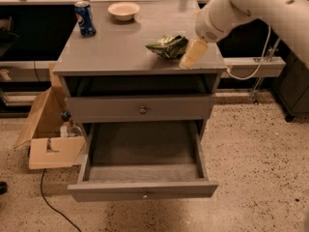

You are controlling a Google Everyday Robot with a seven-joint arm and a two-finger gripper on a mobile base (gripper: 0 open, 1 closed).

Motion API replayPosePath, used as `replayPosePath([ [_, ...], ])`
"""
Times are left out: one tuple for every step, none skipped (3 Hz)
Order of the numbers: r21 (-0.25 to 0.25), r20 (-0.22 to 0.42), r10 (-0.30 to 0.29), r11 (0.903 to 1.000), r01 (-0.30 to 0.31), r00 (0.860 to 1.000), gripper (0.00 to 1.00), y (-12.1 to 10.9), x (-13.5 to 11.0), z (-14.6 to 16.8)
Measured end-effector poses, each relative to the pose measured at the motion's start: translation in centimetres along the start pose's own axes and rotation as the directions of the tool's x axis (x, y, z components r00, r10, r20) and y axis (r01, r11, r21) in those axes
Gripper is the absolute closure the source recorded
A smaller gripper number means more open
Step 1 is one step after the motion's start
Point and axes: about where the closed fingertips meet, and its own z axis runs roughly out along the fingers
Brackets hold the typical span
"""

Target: Place green jalapeno chip bag into middle drawer

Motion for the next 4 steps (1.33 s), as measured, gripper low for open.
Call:
replayPosePath([
  [-0.004,-0.008,-0.026,0.9997,0.026,1.0,0.0,-1.8,-1.8,3.5],
  [-0.037,-0.051,-0.058,0.9977,0.056,0.997,0.26,-2.6,-3.0,7.0],
  [-0.063,-0.065,-0.07,0.9958,0.066,0.995,0.49,-2.4,-3.5,8.5],
  [-0.081,0.003,-0.073,0.9941,0.073,0.997,0.73,-1.1,-4.1,7.1],
])
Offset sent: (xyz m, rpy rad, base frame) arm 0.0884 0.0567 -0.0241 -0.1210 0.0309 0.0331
